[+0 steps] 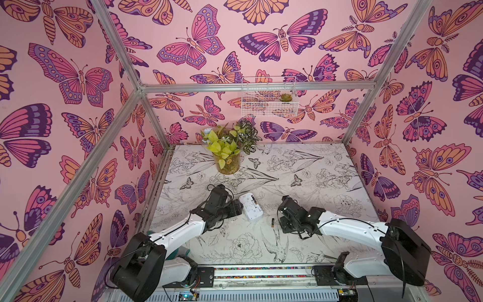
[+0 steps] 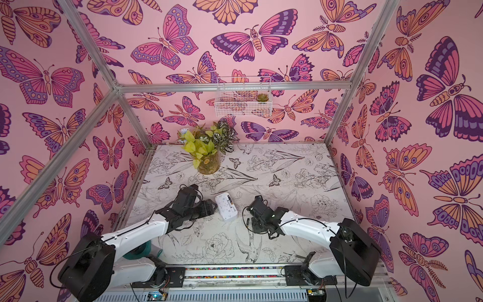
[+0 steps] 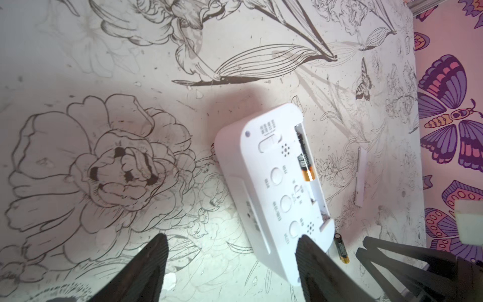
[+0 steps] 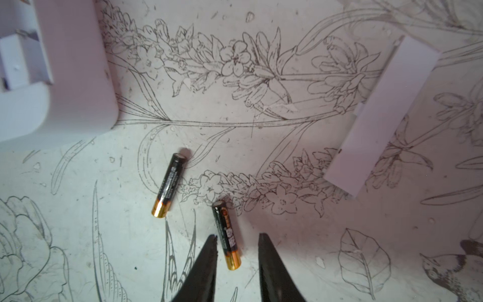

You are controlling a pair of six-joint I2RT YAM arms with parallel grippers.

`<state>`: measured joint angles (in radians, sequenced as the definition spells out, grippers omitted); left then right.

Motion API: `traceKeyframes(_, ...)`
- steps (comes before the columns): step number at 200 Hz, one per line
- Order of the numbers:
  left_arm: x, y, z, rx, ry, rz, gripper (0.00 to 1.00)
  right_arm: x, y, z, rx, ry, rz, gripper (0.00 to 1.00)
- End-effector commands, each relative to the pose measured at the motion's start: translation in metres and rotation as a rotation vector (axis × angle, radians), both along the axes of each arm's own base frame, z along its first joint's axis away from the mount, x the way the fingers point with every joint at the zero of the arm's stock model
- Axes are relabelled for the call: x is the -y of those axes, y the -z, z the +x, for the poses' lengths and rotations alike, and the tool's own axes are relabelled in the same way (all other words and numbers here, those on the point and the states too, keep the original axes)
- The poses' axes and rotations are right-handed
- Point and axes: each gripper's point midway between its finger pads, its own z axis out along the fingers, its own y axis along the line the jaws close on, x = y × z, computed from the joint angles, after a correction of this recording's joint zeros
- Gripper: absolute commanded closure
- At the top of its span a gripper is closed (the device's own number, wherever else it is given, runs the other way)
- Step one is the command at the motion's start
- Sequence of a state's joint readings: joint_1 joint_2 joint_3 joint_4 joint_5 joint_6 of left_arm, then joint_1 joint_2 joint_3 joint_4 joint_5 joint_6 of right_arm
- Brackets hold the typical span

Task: Insert the battery into the alarm
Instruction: Pick up the battery at the center of the board.

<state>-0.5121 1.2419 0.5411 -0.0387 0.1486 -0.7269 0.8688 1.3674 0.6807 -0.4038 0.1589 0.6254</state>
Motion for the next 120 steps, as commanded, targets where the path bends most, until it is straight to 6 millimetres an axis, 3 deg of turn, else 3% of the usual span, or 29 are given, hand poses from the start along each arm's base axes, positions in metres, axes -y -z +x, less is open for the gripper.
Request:
traceKeyframes(1,-0.011,0.007,-0.005,-0.018,-0.038,0.014,0.18,-0.006,0.007,-0.001,-0.016,-0.012,0.008,0.70)
traceKeyframes(61,-0.029,0.014,-0.011,-0.039,-0.139,0.011,0.12,0.004,0.027,-0.010,-0.056,0.004,-0.036,0.73)
traceKeyframes(83,-0.033,0.016,-0.014,-0.053,-0.161,0.017,0.09,0.004,0.032,-0.013,-0.070,0.001,-0.048,0.76)
traceKeyframes(103,-0.038,0.016,-0.014,-0.044,-0.188,0.013,0.00,0.002,0.037,-0.017,-0.082,-0.007,-0.061,0.80)
traceKeyframes(120,-0.040,0.014,-0.014,-0.032,-0.185,0.004,0.00,0.002,0.039,-0.021,-0.091,-0.006,-0.069,0.82)
